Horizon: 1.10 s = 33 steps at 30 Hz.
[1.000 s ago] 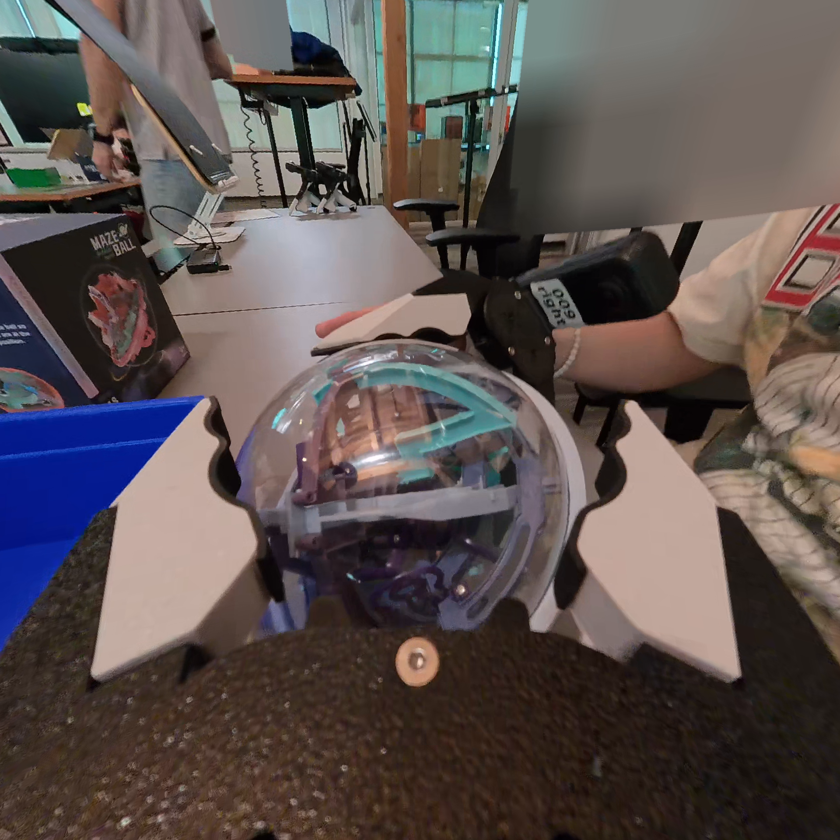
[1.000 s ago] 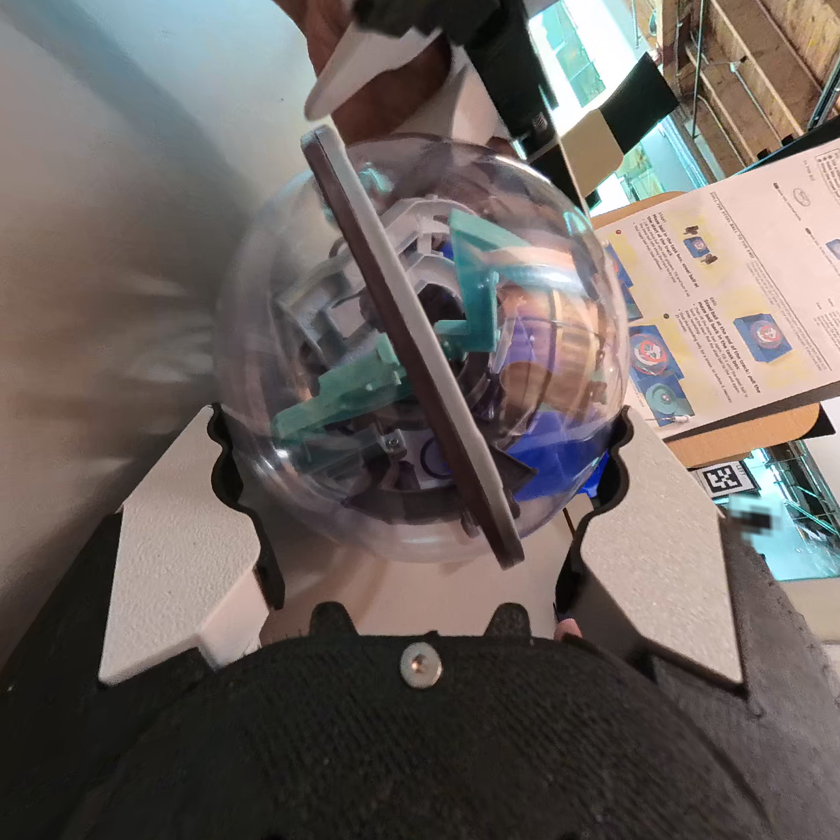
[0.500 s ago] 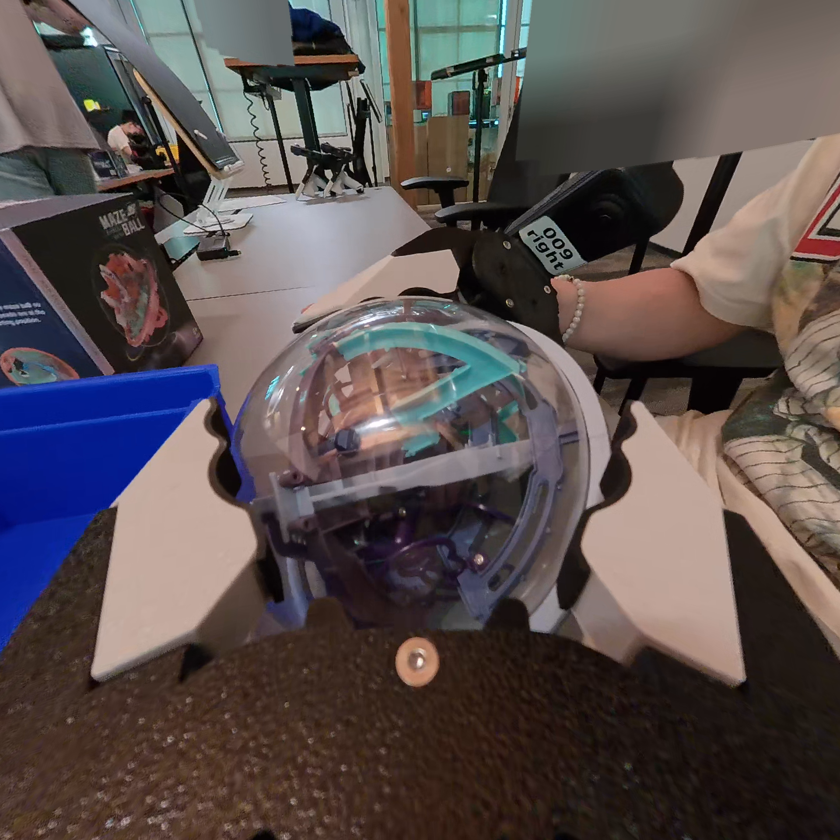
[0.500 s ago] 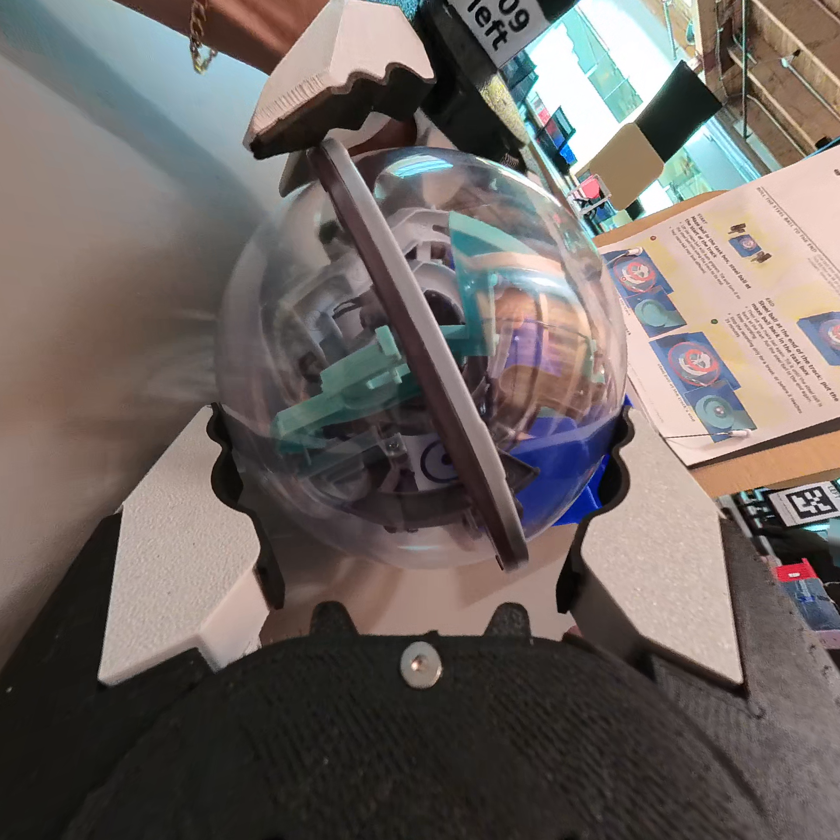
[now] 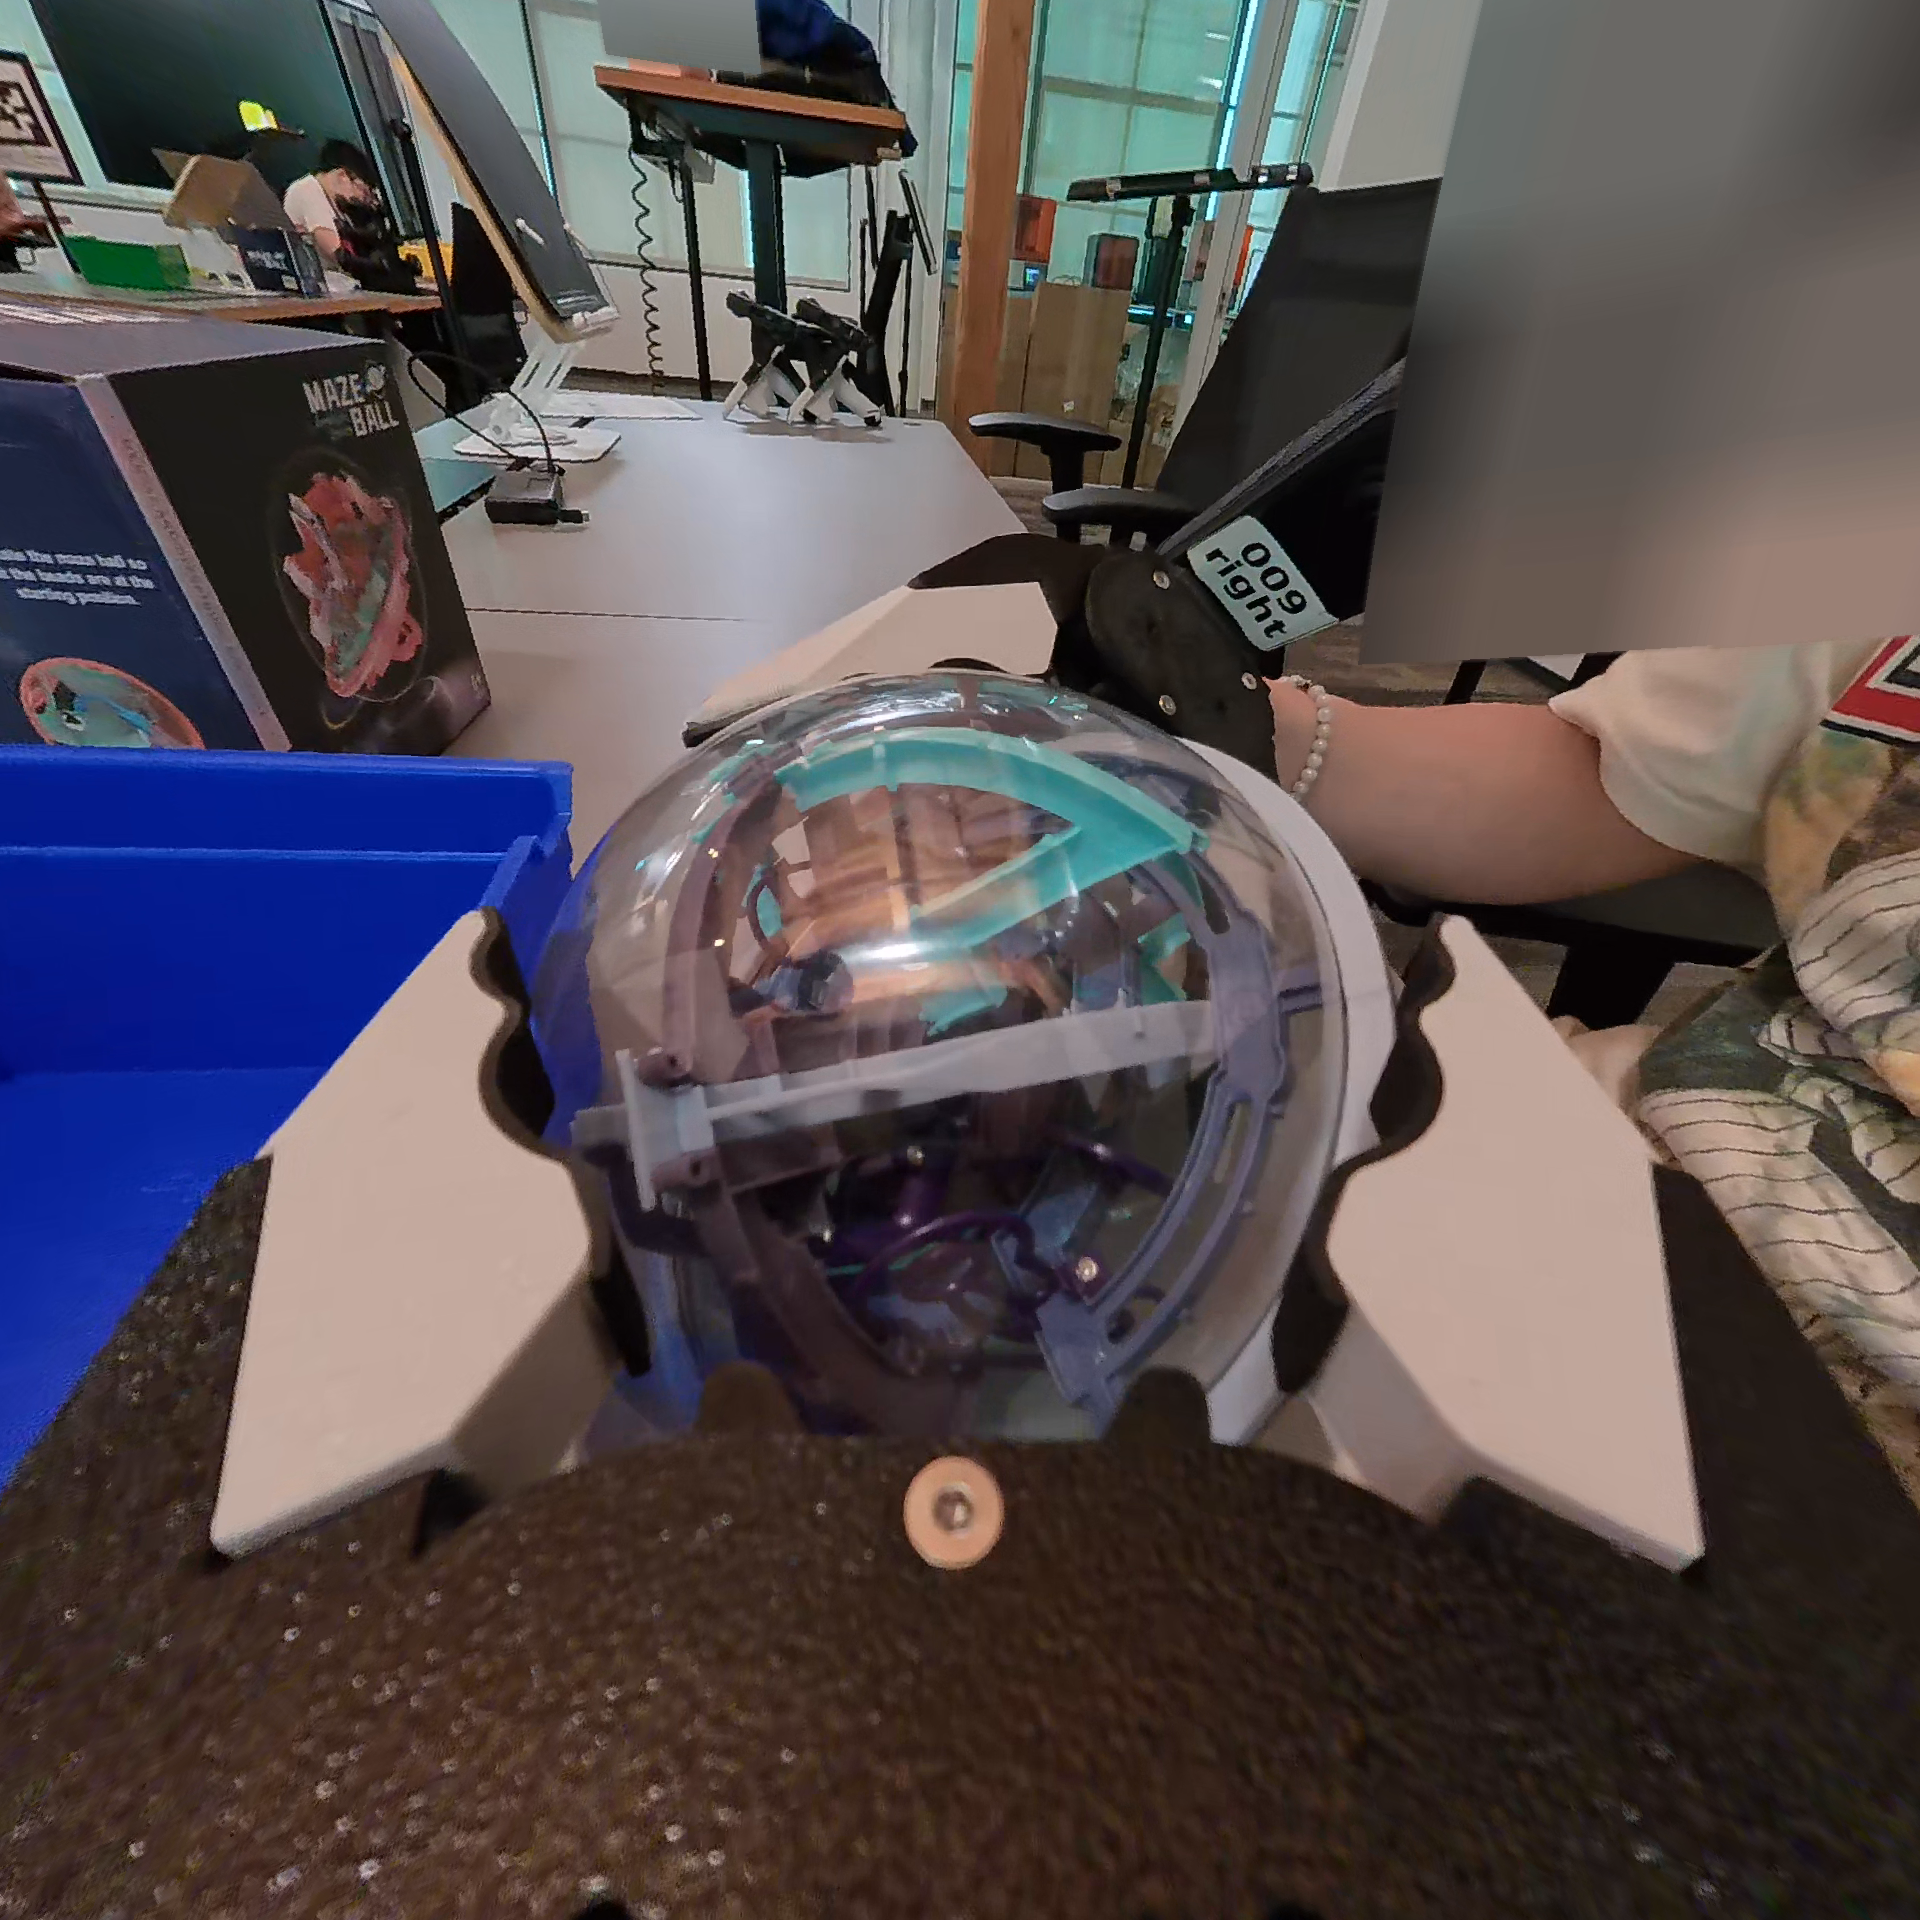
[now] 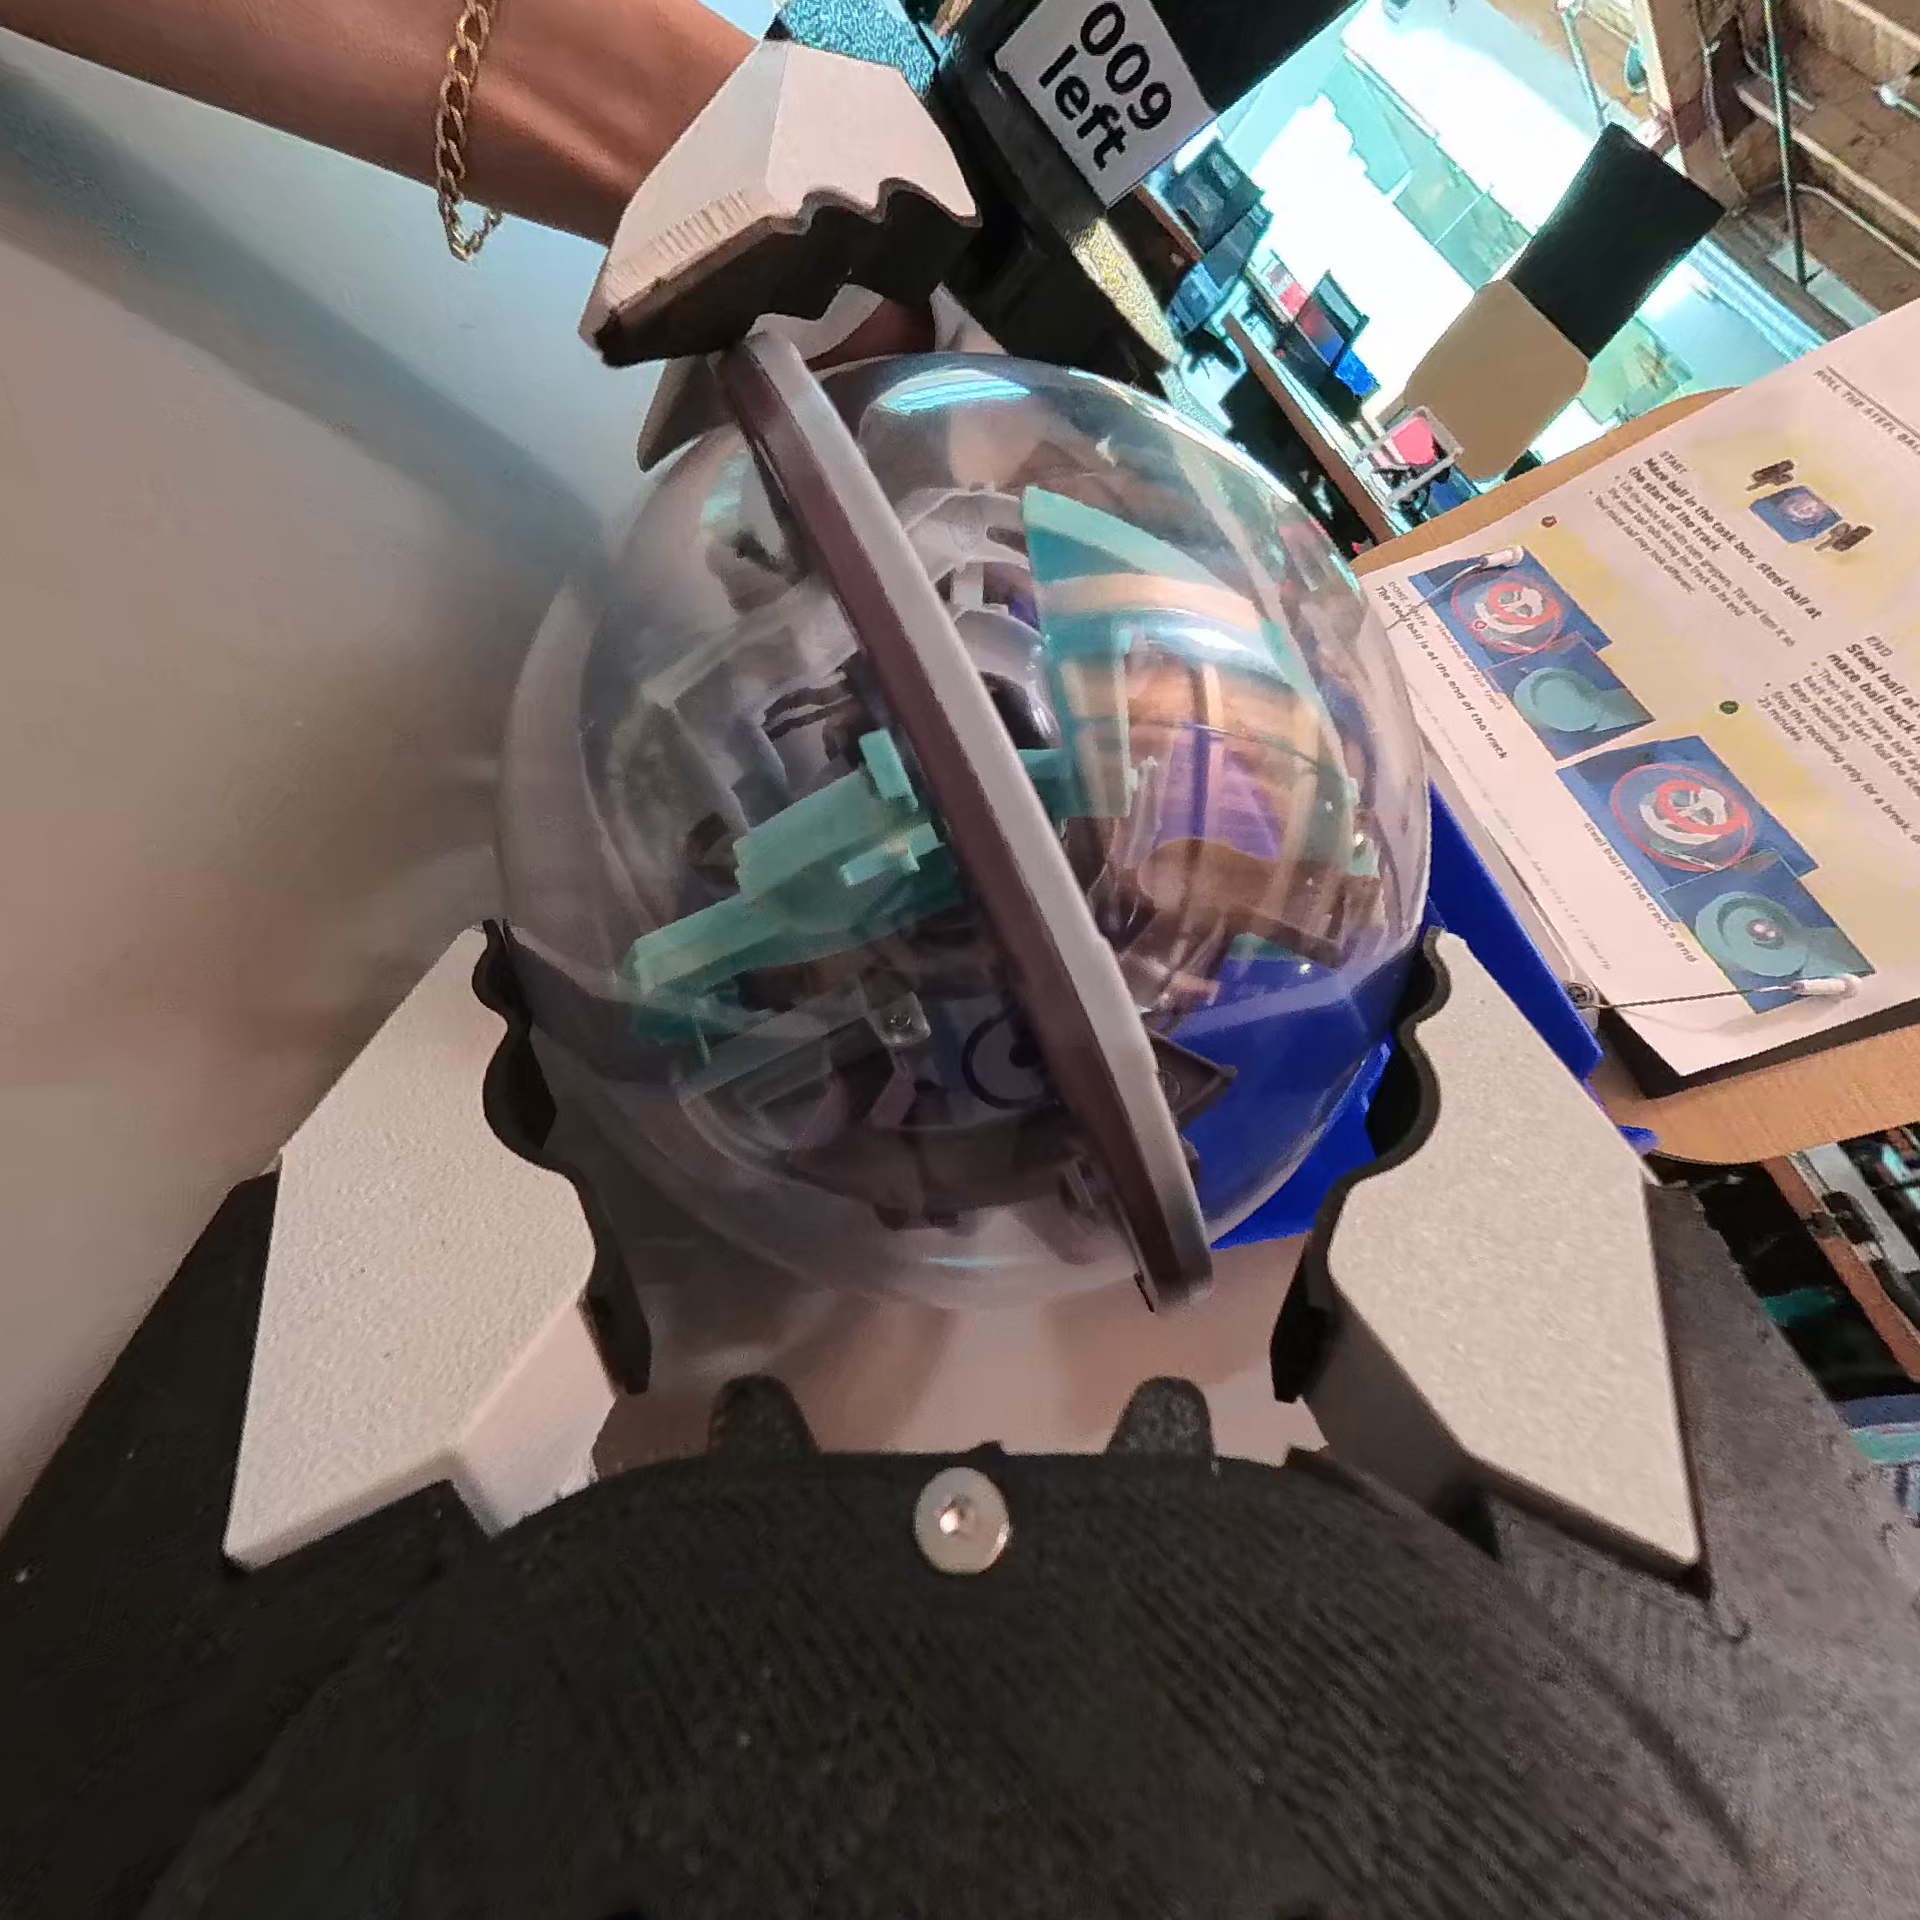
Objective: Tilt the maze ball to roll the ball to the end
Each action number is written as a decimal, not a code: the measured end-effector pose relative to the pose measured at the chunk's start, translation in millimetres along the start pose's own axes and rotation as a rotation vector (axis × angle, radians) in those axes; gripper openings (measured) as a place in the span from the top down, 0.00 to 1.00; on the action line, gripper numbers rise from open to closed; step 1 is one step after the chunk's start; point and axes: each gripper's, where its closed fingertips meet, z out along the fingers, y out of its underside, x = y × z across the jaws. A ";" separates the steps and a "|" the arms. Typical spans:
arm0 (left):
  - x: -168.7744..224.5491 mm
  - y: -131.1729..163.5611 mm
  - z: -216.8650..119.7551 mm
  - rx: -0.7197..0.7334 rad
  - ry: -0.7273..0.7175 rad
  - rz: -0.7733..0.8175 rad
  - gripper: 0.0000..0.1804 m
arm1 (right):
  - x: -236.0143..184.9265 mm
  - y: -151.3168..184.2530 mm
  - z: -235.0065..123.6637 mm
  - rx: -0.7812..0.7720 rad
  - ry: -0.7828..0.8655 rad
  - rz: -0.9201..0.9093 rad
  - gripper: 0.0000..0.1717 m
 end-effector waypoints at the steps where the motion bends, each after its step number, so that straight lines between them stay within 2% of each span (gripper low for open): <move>1: -0.8 -0.1 0.1 0.001 -0.002 -0.006 0.13 | 0.4 0.2 0.0 0.004 -0.004 0.006 0.08; 22: -16.7 -1.9 3.6 0.008 -0.039 -0.133 0.13 | 8.0 5.9 0.7 0.039 -0.042 0.122 0.08; 33: -18.5 -2.1 4.4 -0.005 -0.052 -0.142 0.14 | 8.8 8.0 0.5 0.022 -0.051 0.135 0.08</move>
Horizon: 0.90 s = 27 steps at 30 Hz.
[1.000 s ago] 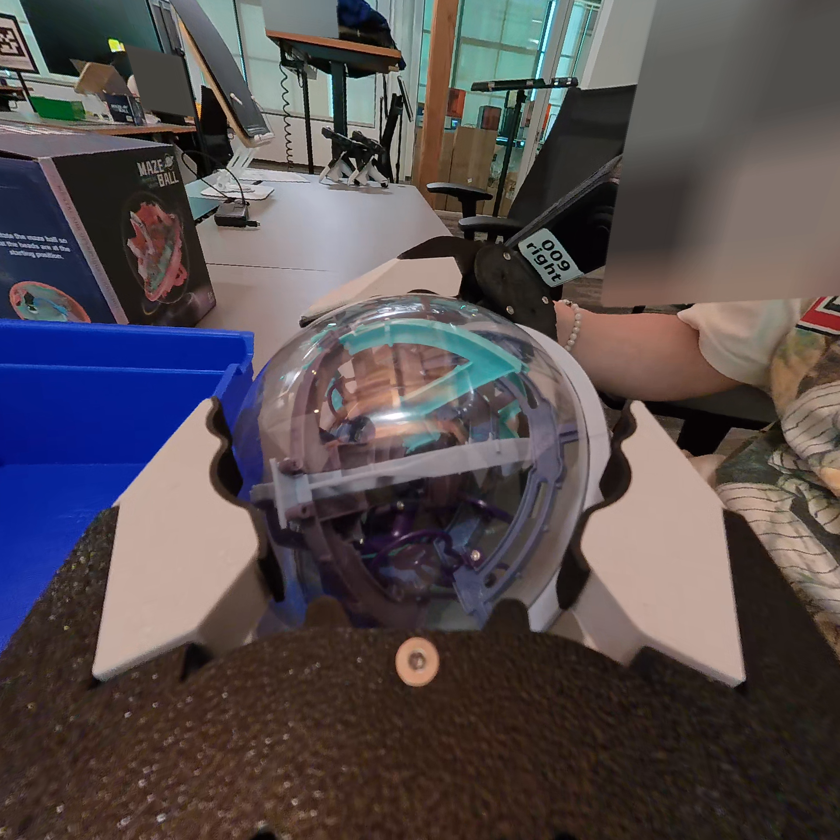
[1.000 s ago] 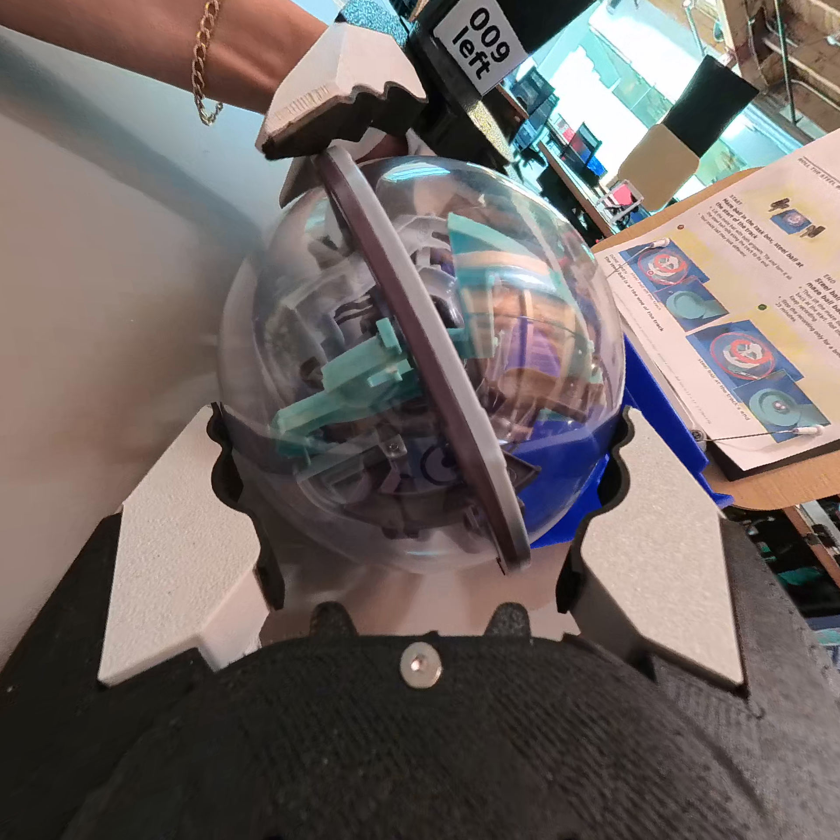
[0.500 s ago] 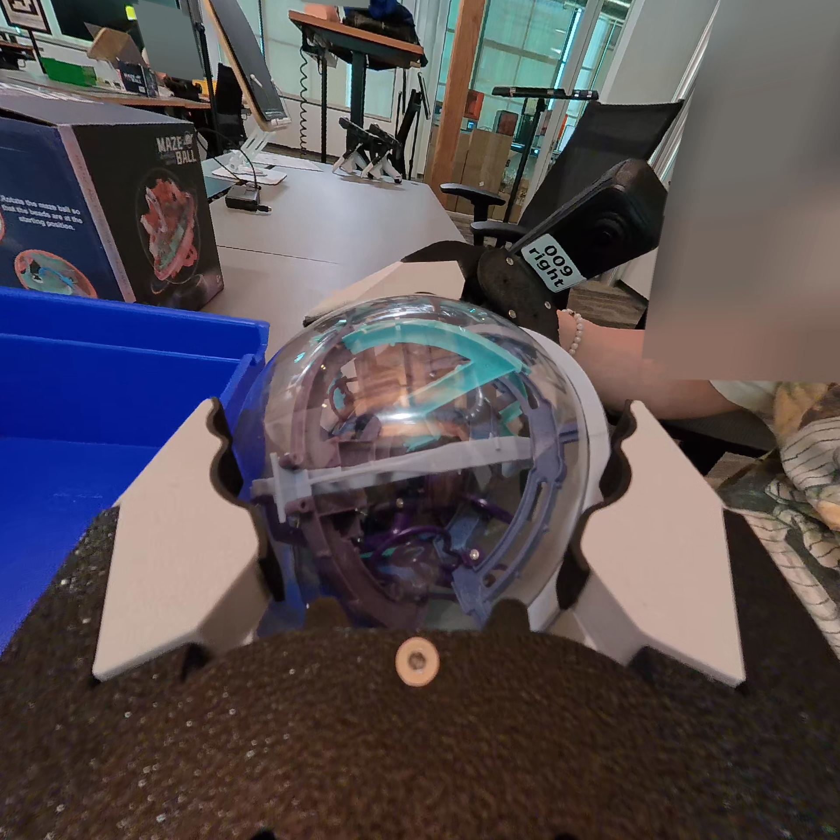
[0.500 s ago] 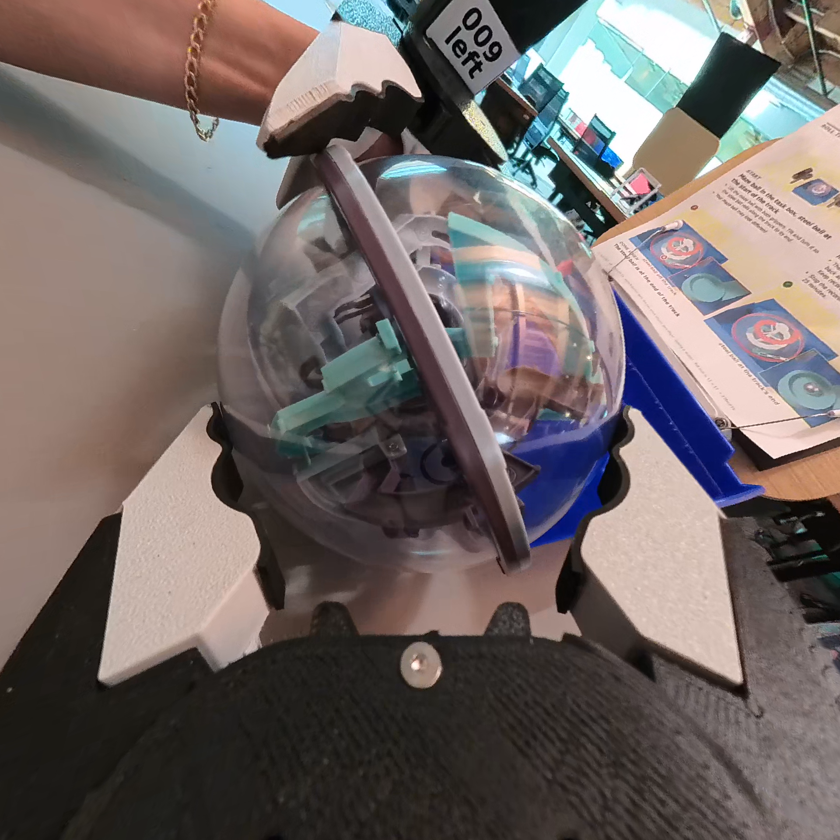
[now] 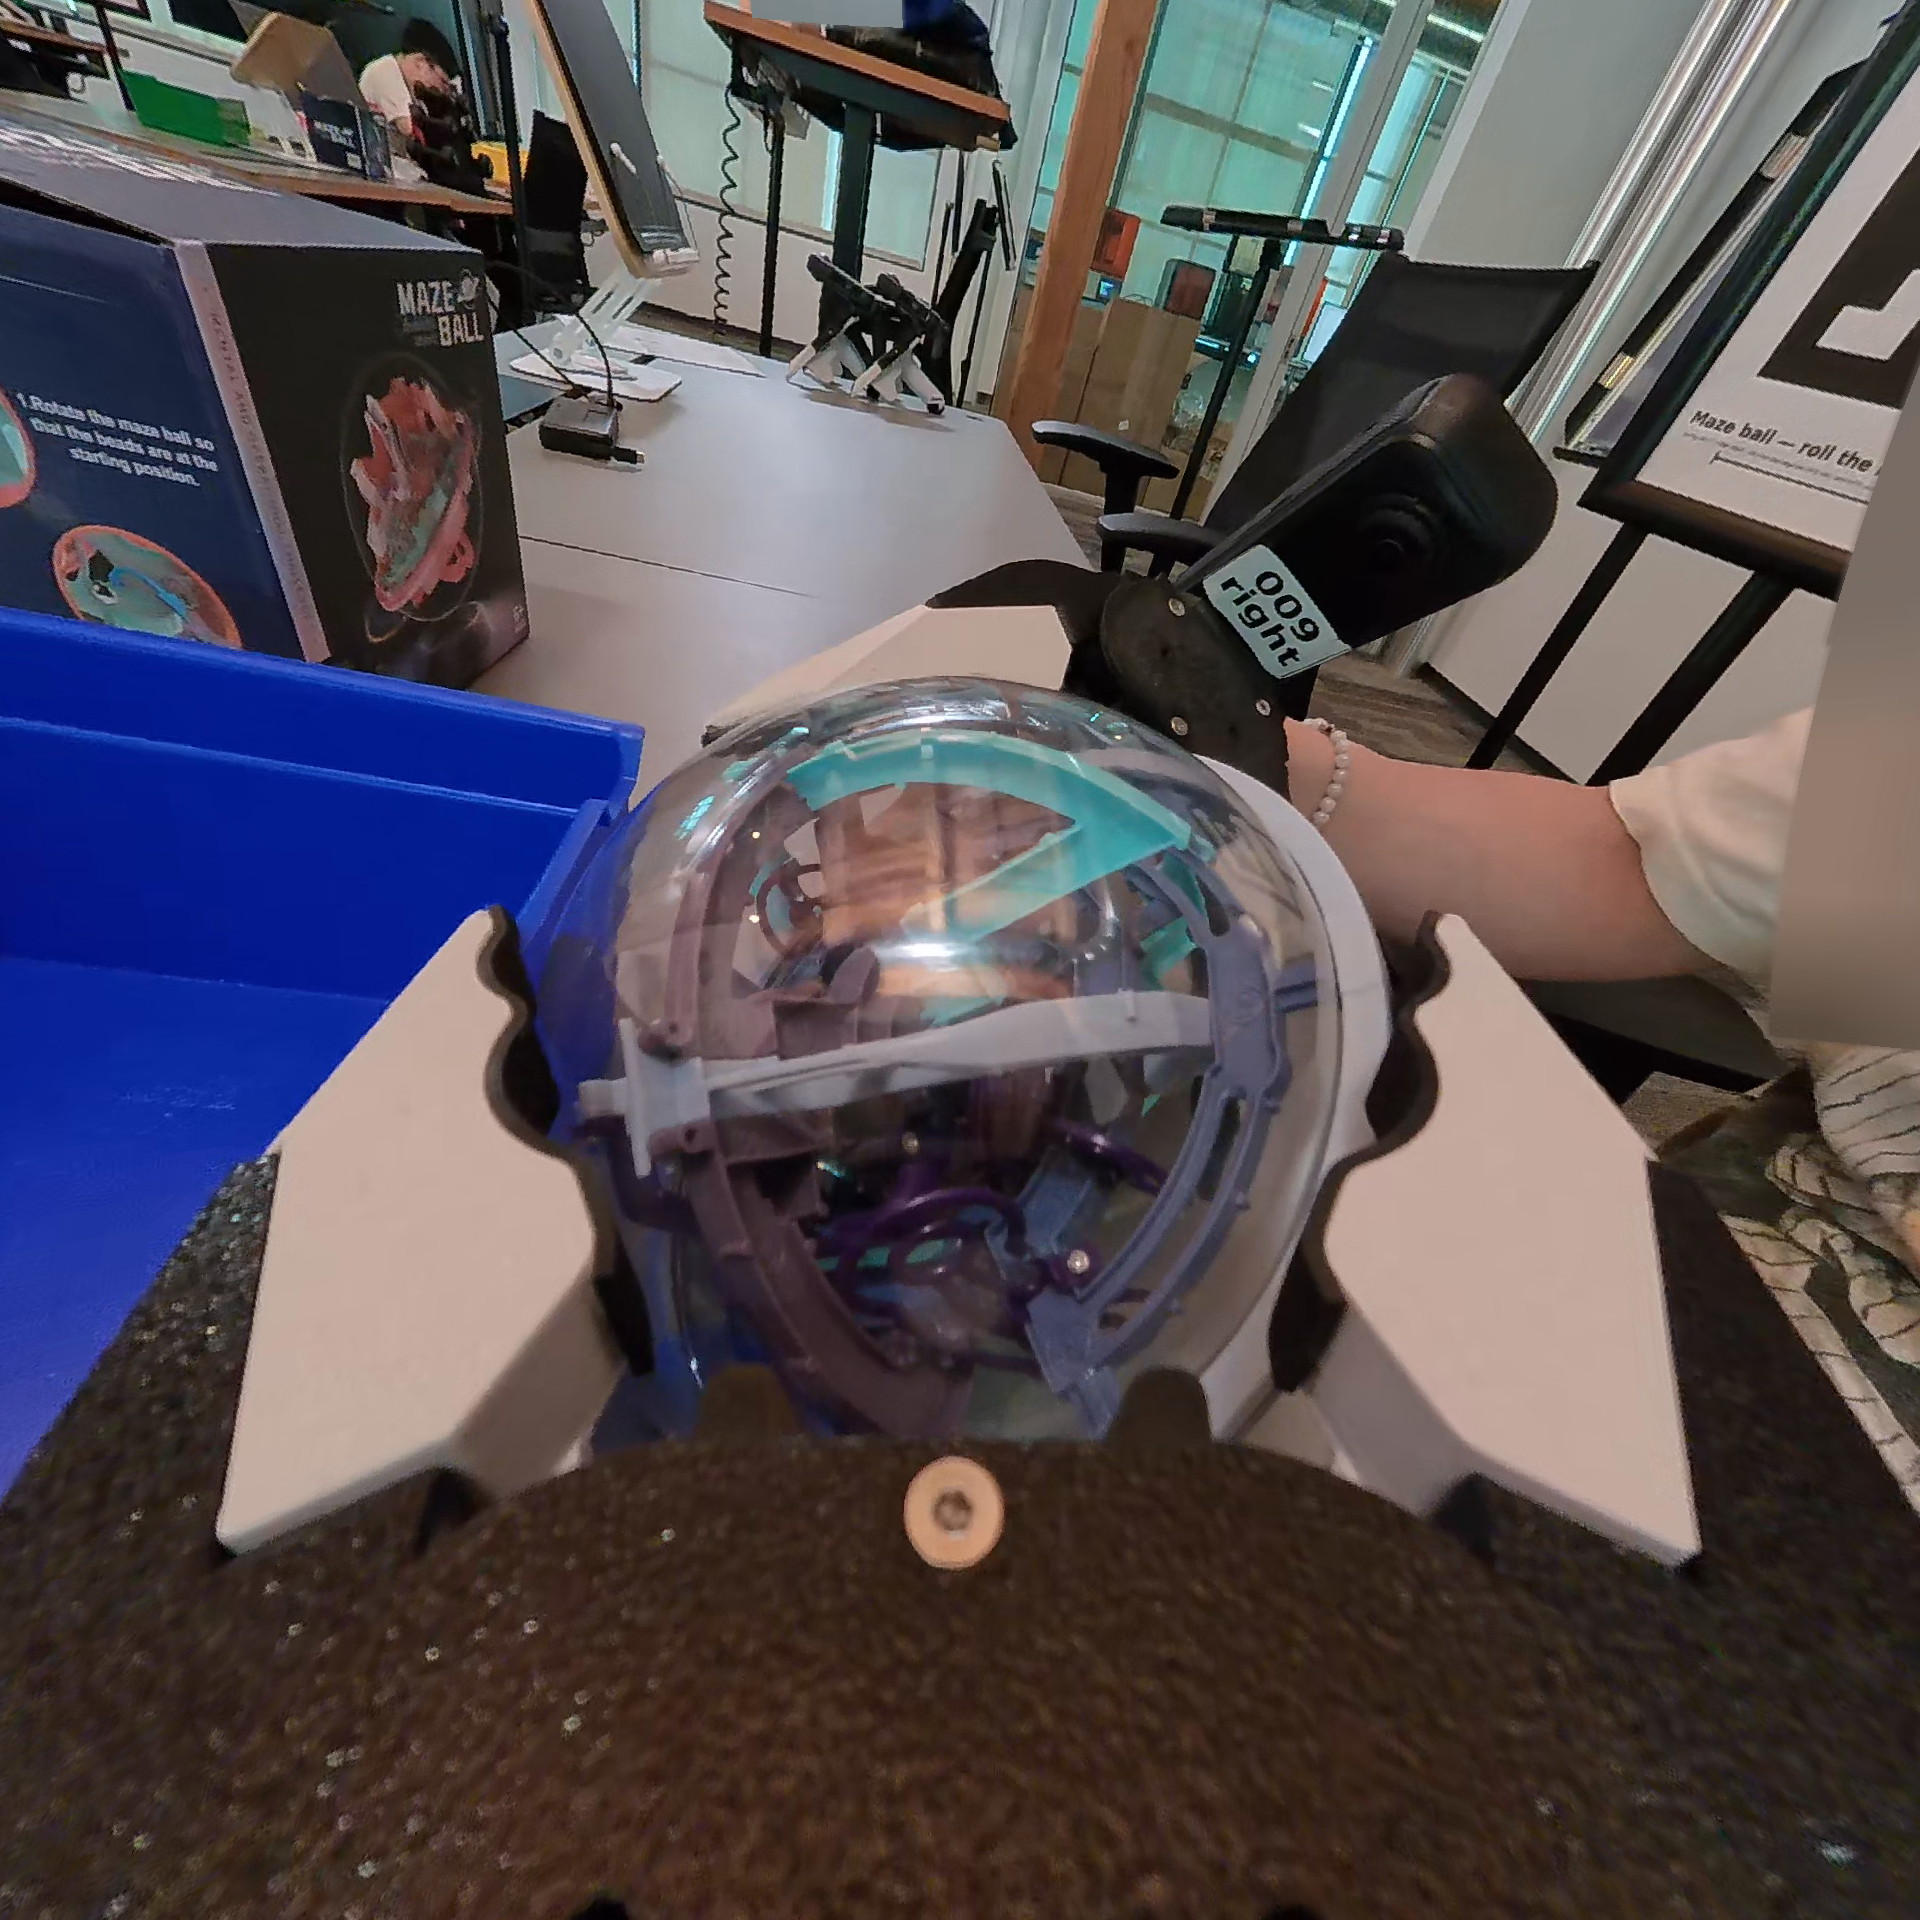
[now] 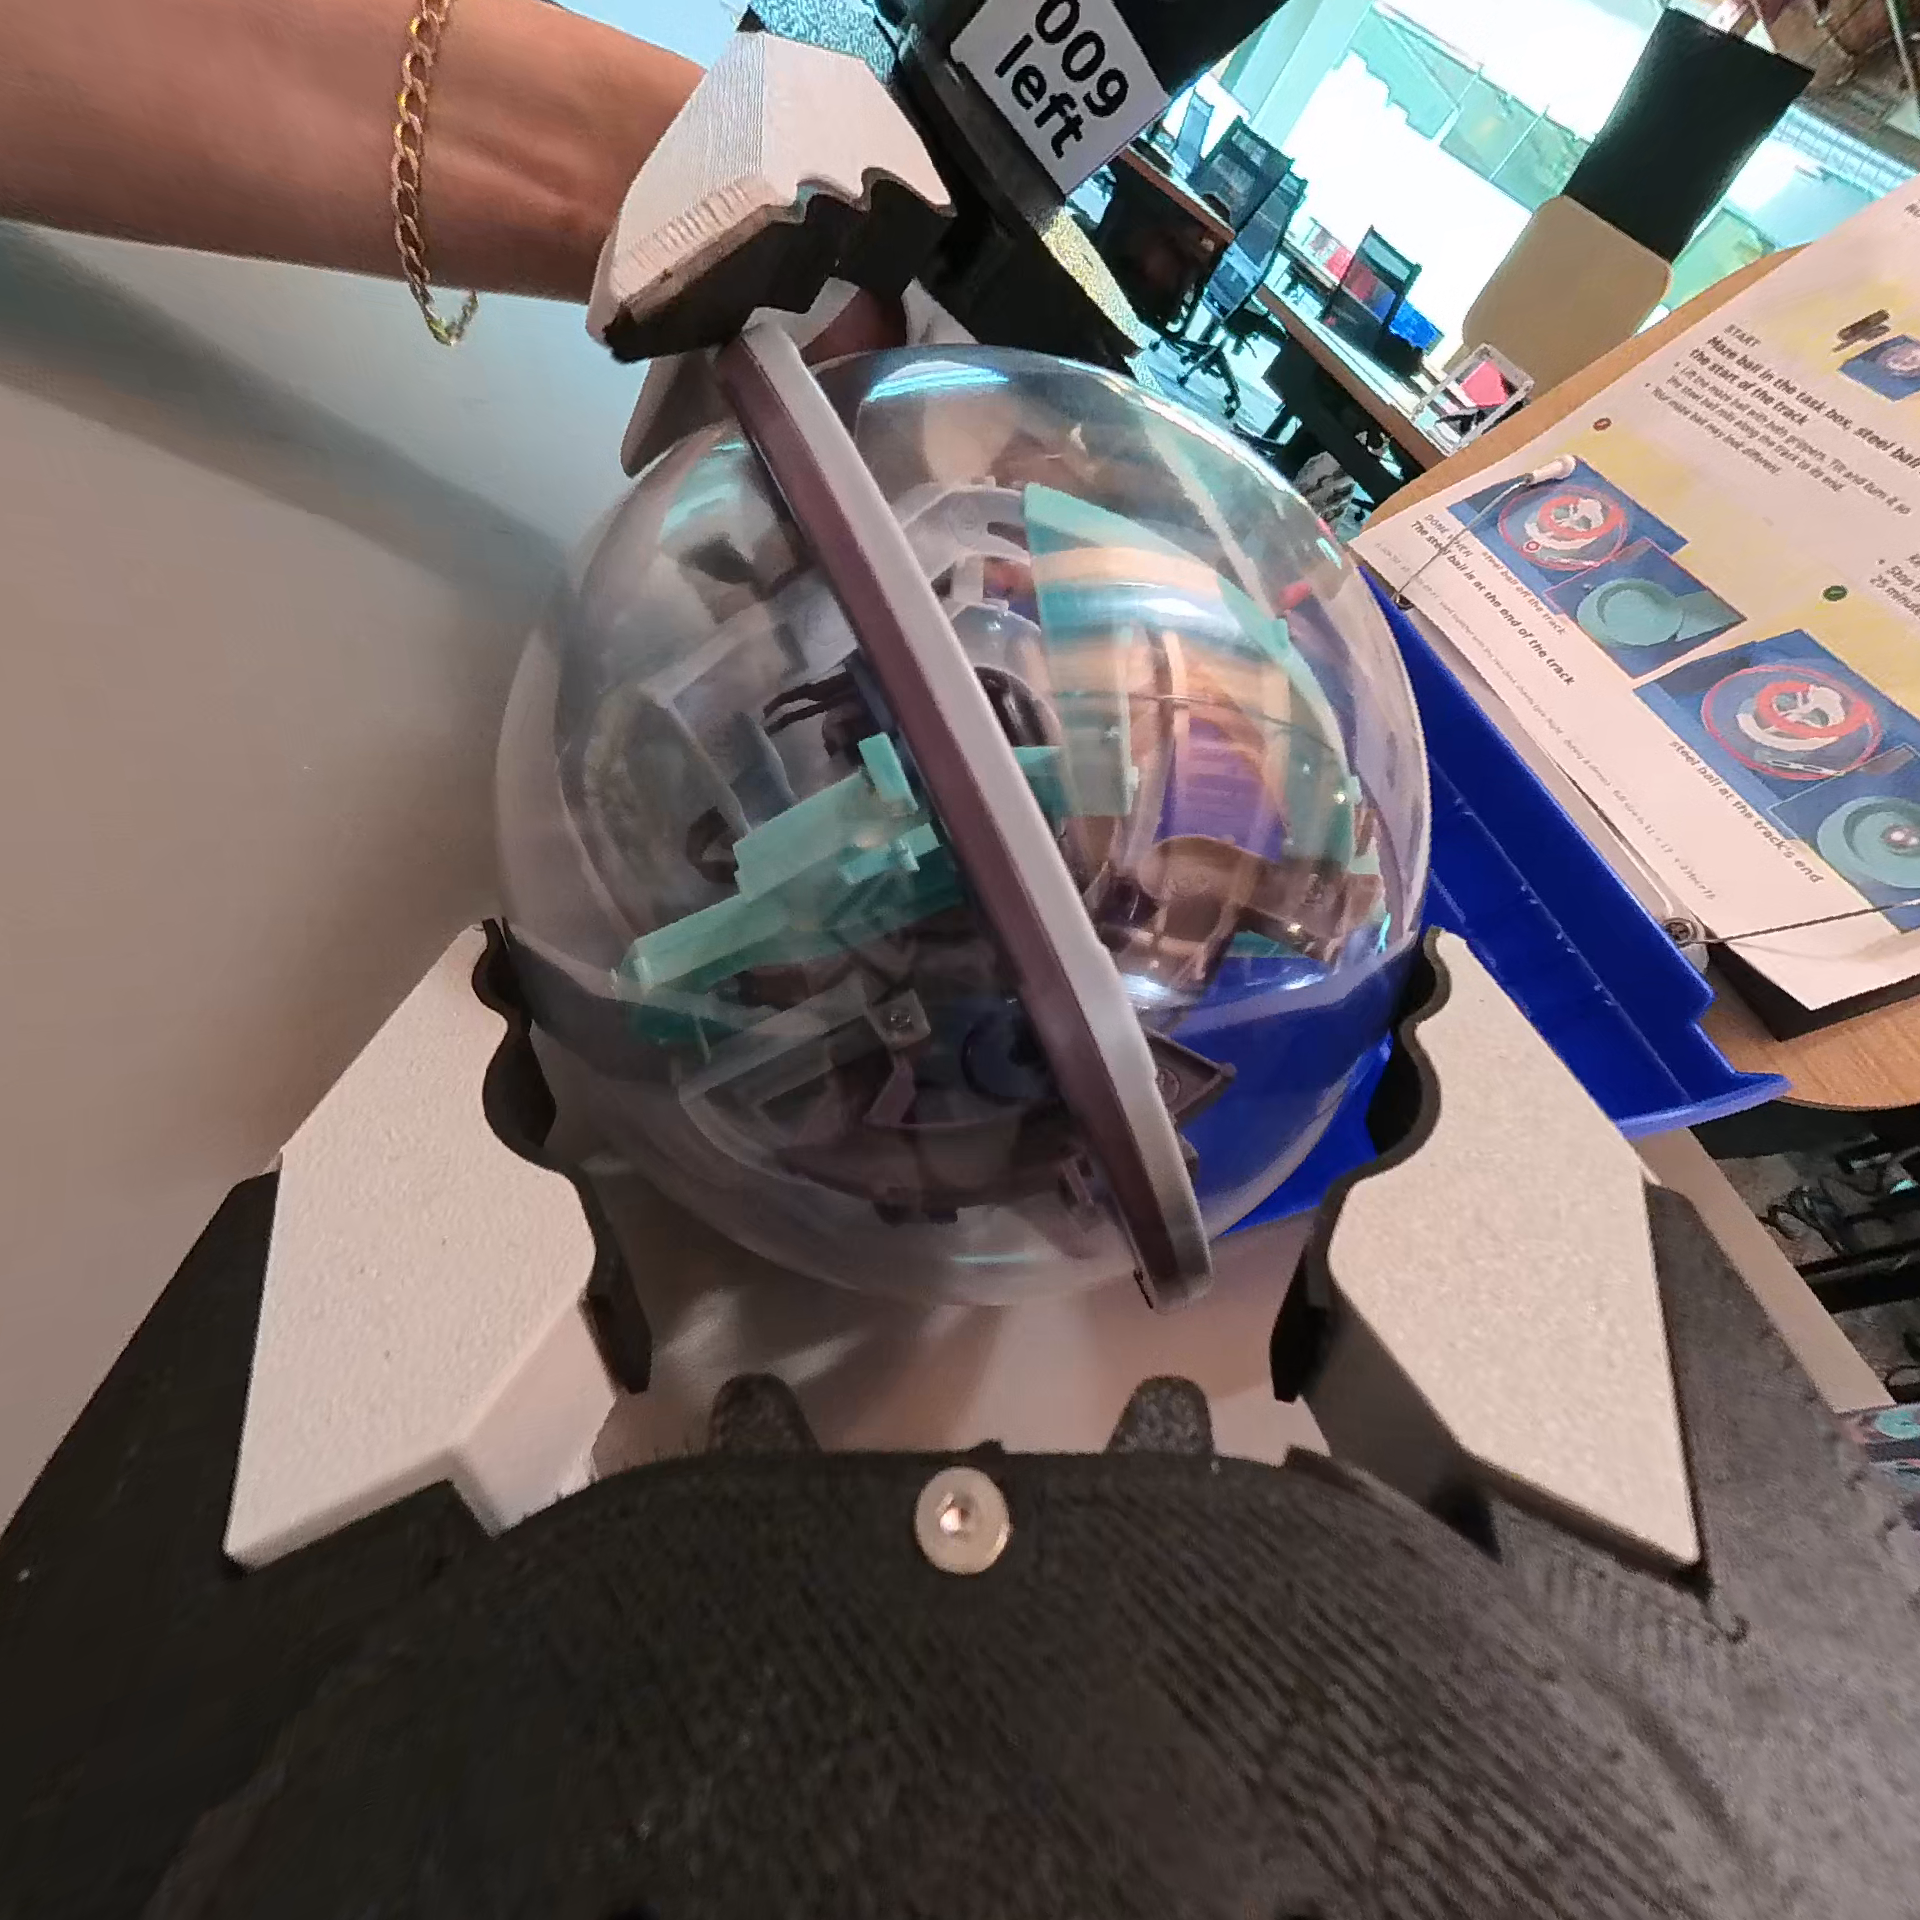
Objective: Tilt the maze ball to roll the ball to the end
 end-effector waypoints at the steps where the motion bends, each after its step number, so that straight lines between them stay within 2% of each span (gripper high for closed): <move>1: -0.4 -0.3 0.0 0.003 0.000 -0.002 0.14 | 0.3 0.2 0.1 -0.002 -0.001 0.004 0.08; 10: -5.4 -2.9 -2.8 0.046 0.004 -0.024 0.15 | 3.6 0.8 1.9 -0.014 -0.011 0.022 0.08; 21: -7.6 -4.2 -2.2 0.029 0.011 -0.044 0.16 | 5.2 2.3 0.9 -0.031 -0.002 0.066 0.08; 27: -5.8 -6.5 -3.5 0.025 0.004 -0.078 0.21 | 2.7 1.9 -2.3 -0.053 -0.003 0.136 0.09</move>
